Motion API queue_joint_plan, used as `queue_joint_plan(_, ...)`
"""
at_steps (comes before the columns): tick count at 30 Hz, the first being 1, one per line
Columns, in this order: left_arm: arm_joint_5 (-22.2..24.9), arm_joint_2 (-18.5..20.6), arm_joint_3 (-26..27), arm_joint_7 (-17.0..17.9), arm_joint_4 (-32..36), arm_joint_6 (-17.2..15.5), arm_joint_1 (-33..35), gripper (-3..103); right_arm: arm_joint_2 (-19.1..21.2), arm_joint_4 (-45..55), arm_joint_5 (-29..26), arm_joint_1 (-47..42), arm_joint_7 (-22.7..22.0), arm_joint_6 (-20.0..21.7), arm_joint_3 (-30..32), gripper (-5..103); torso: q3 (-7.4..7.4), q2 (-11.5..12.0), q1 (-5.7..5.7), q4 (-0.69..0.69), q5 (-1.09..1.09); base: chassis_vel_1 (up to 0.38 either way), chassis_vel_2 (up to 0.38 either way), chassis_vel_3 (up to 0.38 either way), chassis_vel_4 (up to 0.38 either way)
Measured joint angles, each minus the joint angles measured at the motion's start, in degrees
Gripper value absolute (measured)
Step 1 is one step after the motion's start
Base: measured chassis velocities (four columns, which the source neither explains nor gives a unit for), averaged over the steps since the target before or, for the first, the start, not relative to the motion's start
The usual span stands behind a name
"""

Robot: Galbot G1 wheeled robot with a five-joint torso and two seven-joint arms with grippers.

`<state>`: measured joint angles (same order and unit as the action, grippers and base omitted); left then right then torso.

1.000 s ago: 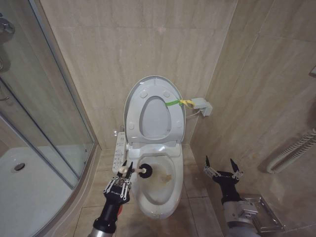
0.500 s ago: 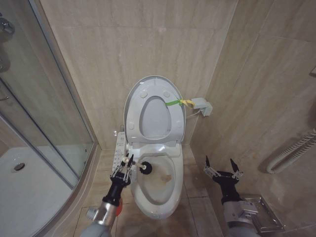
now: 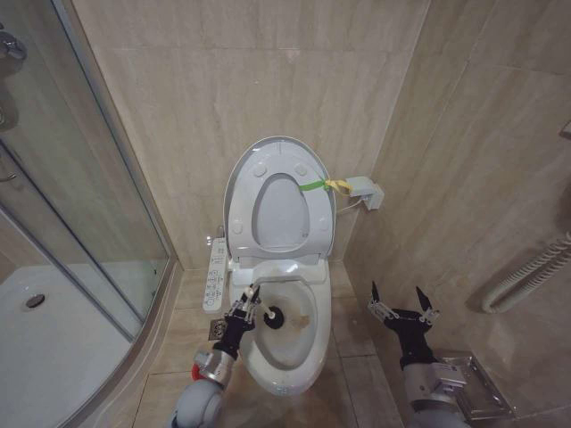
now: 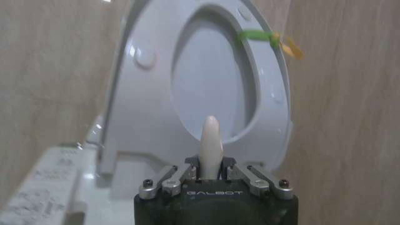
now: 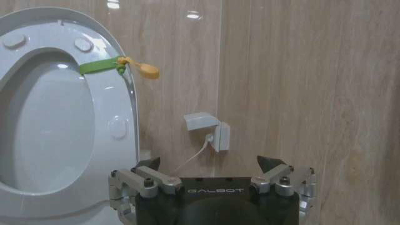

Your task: Open the toilet lid, clean the toilet bowl with a toilet brush, close the toilet lid, and flush.

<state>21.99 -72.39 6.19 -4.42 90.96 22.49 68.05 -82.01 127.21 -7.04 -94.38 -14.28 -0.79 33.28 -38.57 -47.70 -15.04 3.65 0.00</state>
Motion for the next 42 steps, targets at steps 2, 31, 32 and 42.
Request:
queue_joint_plan(2, -0.04, -0.04, -0.68, 0.03, -0.92, -0.34, -0.79, 22, 0.00, 0.00, 0.00, 0.00, 0.00, 0.00, 0.00, 100, 0.00, 0.00, 0.00, 0.00, 0.00, 0.000, 0.000, 0.000, 0.000)
queue_joint_plan(31, -4.19, -3.72, -7.97, -1.62, -22.98, 3.31, -14.08, 22, 0.00, 0.00, 0.00, 0.00, 0.00, 0.00, 0.00, 100, 0.00, 0.00, 0.00, -0.01, 0.00, 0.000, 0.000, 0.000, 0.000)
queue_joint_plan(32, -4.19, -3.72, -7.97, -1.62, -22.98, 3.31, -14.08, 22, 0.00, 0.00, 0.00, 0.00, 0.00, 0.00, 0.00, 100, 0.00, 0.00, 0.00, -0.01, 0.00, 0.000, 0.000, 0.000, 0.000)
queue_joint_plan(42, -2.59, -4.92, -8.20, -2.36, -25.11, 5.12, -16.59, 22, 0.00, 0.00, 0.00, 0.00, 0.00, 0.00, 0.00, 100, 0.00, 0.00, 0.00, 0.00, 0.00, 0.000, 0.000, 0.000, 0.000)
